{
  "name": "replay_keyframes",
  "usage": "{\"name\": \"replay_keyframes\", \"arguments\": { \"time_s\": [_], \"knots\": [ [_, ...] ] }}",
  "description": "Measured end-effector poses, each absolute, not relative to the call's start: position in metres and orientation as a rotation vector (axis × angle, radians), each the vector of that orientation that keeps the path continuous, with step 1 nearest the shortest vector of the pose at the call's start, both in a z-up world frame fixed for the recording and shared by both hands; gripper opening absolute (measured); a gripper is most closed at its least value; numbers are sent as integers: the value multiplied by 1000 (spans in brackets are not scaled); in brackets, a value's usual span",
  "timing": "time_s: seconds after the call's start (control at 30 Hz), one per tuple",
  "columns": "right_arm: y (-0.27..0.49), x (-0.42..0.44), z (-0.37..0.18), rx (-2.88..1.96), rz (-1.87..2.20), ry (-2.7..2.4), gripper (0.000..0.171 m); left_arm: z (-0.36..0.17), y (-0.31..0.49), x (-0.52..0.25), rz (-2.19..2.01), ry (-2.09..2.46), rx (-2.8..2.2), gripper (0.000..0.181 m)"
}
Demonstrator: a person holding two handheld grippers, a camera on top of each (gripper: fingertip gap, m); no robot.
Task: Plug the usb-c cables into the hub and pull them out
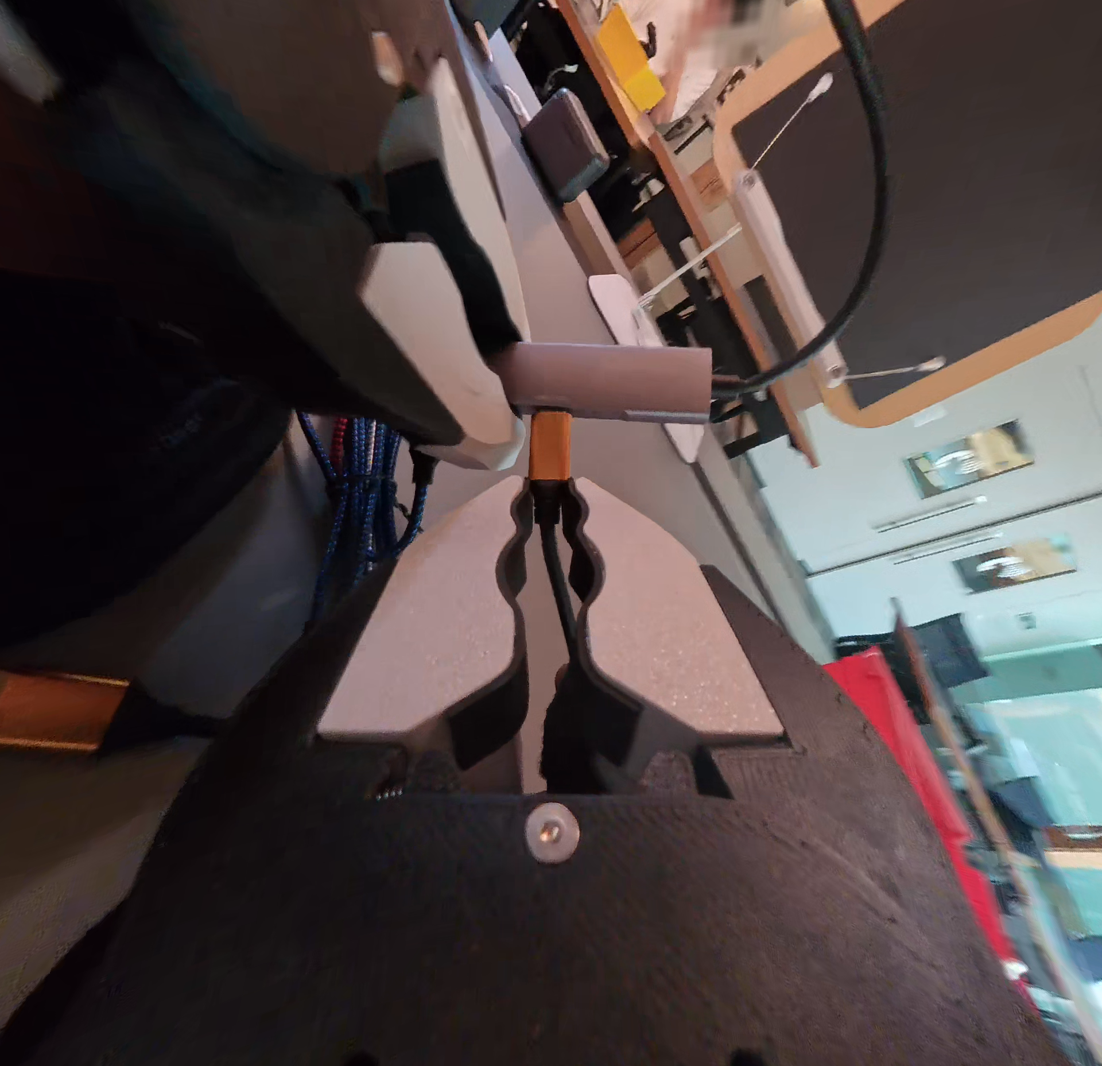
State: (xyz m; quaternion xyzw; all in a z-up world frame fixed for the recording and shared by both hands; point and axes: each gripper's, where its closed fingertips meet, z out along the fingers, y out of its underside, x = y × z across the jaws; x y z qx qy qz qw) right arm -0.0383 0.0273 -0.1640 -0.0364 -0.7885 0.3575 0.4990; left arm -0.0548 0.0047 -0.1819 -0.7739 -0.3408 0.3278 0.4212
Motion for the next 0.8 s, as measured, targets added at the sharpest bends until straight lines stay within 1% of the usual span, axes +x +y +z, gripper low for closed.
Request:
{"name": "replay_keyframes", "arguments": {
  "time_s": [0.03,0.07,0.13,0.17,0.2,0.27,0.33,0.5,0.67,0.8],
  "knots": [
    [27,-35,-166,-61,831,-1896,9,-181,2,-56,813,-873,-1924,19],
    [31,-29,-180,-49,785,-1974,9,-173,-19,-66,886,-991,-1823,19],
    [53,-29,-192,-7,709,-1954,9,-164,-26,-64,680,-1038,-1672,19],
    [69,-37,-183,-38,694,-1923,10,-166,-19,-60,684,-989,-1715,19],
    [82,-45,-167,-110,774,-1904,10,-171,-12,-58,755,-944,-1801,19],
    [100,-54,-125,-241,1028,-1843,10,-180,-4,-59,860,-890,-1922,20],
    [114,-56,-91,-340,1246,-1778,10,-180,-4,-60,856,-898,-1921,20],
    [137,-47,-48,-466,1578,-1670,10,-175,-8,-60,777,-934,-1845,20],
    [168,-35,-16,-516,1695,-1525,10,-176,-2,-57,865,-863,-1904,20],
    [203,-23,23,-525,1740,-1372,10,-176,-1,-56,891,-845,-1912,20]
  ]
}}
